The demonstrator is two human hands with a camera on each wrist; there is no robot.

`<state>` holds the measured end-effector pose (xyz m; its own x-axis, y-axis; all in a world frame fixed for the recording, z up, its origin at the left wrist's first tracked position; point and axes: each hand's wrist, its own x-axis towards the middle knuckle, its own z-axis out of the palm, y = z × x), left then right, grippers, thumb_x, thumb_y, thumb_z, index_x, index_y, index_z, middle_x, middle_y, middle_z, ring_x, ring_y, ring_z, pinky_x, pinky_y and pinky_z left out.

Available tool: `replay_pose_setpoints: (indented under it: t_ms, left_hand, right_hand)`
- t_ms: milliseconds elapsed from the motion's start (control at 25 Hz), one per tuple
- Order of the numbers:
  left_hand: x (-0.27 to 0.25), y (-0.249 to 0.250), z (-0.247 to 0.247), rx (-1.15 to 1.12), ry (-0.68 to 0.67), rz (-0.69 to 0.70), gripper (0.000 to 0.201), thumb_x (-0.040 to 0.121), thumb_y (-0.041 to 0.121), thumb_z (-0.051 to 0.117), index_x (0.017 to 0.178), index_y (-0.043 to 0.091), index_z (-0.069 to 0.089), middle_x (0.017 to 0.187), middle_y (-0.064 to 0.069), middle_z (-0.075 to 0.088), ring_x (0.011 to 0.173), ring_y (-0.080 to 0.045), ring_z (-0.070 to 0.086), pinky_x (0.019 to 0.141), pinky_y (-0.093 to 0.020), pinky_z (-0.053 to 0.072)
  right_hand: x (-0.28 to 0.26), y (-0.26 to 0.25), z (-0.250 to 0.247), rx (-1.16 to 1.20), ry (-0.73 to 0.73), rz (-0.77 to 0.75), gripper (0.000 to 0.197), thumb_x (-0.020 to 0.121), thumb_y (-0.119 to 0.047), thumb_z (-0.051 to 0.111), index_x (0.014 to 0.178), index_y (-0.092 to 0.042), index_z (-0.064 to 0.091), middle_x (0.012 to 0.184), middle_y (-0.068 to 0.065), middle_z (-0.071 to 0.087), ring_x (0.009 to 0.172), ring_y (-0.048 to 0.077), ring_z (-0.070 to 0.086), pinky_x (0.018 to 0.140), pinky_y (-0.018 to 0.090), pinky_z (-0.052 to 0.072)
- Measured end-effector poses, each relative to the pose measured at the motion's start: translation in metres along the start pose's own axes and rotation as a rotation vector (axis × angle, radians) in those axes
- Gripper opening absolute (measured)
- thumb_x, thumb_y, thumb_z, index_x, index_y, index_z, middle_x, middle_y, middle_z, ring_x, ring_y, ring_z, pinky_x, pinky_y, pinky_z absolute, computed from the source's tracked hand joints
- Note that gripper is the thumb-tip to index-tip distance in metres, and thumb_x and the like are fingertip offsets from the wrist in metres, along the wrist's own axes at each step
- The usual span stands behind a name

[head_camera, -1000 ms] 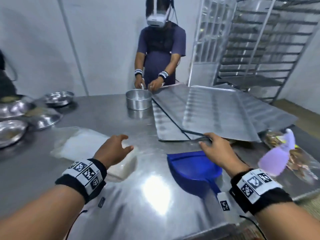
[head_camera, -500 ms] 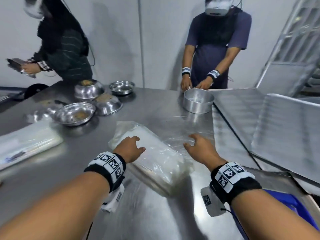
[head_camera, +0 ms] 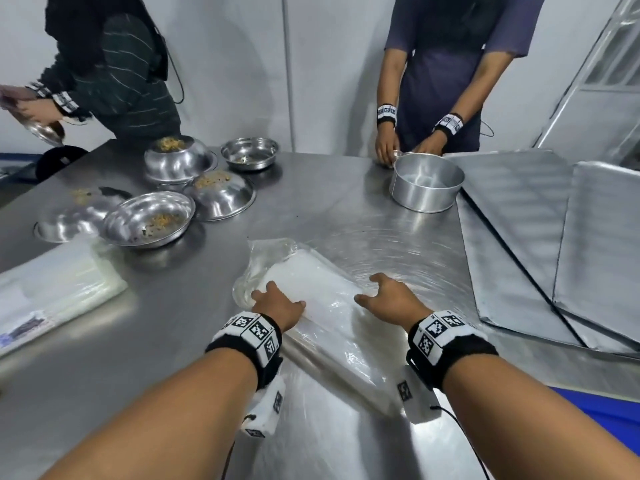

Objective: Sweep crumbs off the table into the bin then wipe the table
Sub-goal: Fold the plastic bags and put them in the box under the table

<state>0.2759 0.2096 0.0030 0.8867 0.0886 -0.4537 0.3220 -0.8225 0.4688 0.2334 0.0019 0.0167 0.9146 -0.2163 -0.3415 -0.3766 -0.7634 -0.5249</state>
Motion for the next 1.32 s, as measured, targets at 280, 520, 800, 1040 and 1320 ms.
replay_pose_setpoints:
  t_ms: [280,520,800,1040,1320]
  left_hand:
    - [0.022,-0.013,0.015,-0.344,0.011,-0.144,0.113,0.078,0.039,0.078,0.153,0.015,-0.002,0.157,-0.019,0.007,0.141,-0.038,0.028,0.114,-0.044,0.031]
    - [0.023,-0.021,0.03,-0.516,0.011,-0.29,0.122,0.071,0.049,0.081,0.151,0.015,-0.005,0.147,-0.022,0.033,0.127,-0.04,0.045,0.105,-0.044,0.039]
    - [0.033,-0.014,0.038,-0.747,0.029,-0.227,0.114,0.078,0.03,0.079,0.152,0.017,-0.007,0.138,-0.02,0.049,0.122,-0.038,0.051,0.104,-0.041,0.039]
    - [0.044,-0.027,0.042,-0.866,0.054,-0.127,0.12,0.069,0.026,0.086,0.152,0.023,0.0,0.142,-0.016,0.045,0.124,-0.033,0.05,0.109,-0.041,0.038]
    - [0.027,-0.013,0.015,-0.89,0.041,0.135,0.116,0.065,0.037,0.084,0.151,0.034,0.005,0.148,-0.009,0.042,0.129,-0.031,0.049,0.108,-0.049,0.04]
  right_hand:
    - [0.024,-0.011,0.029,-0.01,-0.114,0.11,0.096,0.082,-0.062,0.061,0.153,-0.015,0.017,0.157,0.004,0.026,0.142,0.025,0.031,0.112,0.035,0.026]
    - [0.035,-0.009,0.038,-0.031,-0.129,0.158,0.098,0.076,-0.068,0.063,0.151,-0.018,0.025,0.153,0.003,0.035,0.137,0.026,0.037,0.111,0.037,0.03]
    - [0.035,-0.008,0.038,0.038,-0.084,0.09,0.08,0.079,-0.058,0.068,0.14,-0.015,0.04,0.141,0.005,0.05,0.124,0.024,0.049,0.094,0.028,0.036]
    - [0.024,-0.008,0.048,0.173,-0.01,0.064,0.071,0.079,-0.049,0.073,0.13,-0.009,0.045,0.126,0.005,0.056,0.105,0.02,0.053,0.084,0.026,0.039]
    - [0.003,-0.013,0.045,0.463,0.096,0.04,0.052,0.079,-0.037,0.076,0.11,-0.01,0.045,0.098,-0.001,0.058,0.081,0.008,0.056,0.063,0.022,0.043]
